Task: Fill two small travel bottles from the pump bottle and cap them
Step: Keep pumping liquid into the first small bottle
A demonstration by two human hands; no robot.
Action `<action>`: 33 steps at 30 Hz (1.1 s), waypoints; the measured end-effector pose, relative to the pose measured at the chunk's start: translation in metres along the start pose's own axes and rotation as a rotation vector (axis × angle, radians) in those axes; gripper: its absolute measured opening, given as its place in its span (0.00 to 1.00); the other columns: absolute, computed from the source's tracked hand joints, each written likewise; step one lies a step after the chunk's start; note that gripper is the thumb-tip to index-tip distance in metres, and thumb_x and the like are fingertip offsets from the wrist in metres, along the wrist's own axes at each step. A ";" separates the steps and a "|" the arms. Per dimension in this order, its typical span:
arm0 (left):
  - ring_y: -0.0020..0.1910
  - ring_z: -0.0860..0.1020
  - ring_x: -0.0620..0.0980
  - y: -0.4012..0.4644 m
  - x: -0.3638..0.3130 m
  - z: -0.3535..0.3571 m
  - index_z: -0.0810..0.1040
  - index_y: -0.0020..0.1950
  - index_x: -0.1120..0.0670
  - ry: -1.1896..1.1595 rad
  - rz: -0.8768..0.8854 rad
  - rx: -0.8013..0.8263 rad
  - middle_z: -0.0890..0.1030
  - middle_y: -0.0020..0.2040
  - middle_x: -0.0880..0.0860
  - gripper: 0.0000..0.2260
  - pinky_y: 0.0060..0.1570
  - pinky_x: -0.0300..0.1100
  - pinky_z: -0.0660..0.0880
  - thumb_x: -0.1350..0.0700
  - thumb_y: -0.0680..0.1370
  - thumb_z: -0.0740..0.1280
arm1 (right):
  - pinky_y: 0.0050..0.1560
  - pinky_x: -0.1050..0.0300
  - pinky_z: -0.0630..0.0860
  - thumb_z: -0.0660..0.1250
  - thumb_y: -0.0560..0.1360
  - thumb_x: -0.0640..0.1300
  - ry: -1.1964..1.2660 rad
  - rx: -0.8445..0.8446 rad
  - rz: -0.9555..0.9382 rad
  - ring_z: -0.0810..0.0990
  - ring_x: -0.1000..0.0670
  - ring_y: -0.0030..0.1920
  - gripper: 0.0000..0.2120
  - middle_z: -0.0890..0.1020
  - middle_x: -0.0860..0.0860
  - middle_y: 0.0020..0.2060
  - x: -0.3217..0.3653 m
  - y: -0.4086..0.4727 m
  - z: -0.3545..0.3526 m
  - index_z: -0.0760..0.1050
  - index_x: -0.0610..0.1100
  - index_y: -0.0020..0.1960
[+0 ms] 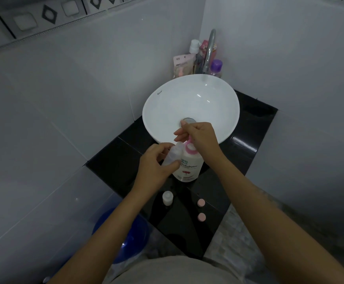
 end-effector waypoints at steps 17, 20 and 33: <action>0.47 0.75 0.35 0.002 -0.012 -0.002 0.78 0.61 0.53 -0.078 0.021 0.037 0.76 0.49 0.49 0.19 0.43 0.25 0.72 0.57 0.70 0.73 | 0.40 0.63 0.78 0.61 0.79 0.47 0.000 -0.009 -0.014 0.82 0.53 0.31 0.20 0.83 0.47 0.28 -0.003 0.001 0.001 0.82 0.35 0.38; 0.48 0.77 0.36 0.003 -0.008 -0.002 0.79 0.61 0.56 -0.140 -0.010 0.047 0.78 0.50 0.51 0.20 0.44 0.27 0.74 0.59 0.70 0.74 | 0.37 0.66 0.77 0.60 0.79 0.47 -0.013 -0.005 -0.034 0.82 0.55 0.32 0.21 0.84 0.46 0.30 -0.003 0.000 0.001 0.82 0.35 0.38; 0.45 0.78 0.36 0.002 0.001 -0.002 0.81 0.57 0.57 -0.202 -0.064 0.118 0.80 0.50 0.53 0.14 0.44 0.27 0.74 0.60 0.71 0.72 | 0.31 0.66 0.72 0.60 0.79 0.50 -0.140 0.013 -0.018 0.78 0.62 0.29 0.21 0.85 0.52 0.31 -0.010 0.002 -0.001 0.84 0.41 0.36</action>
Point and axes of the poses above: each hand's wrist, its own y-axis towards the middle knuckle, its own z-axis out of the palm, x = y × z, the point moved 5 cm from there along y, towards the middle knuckle
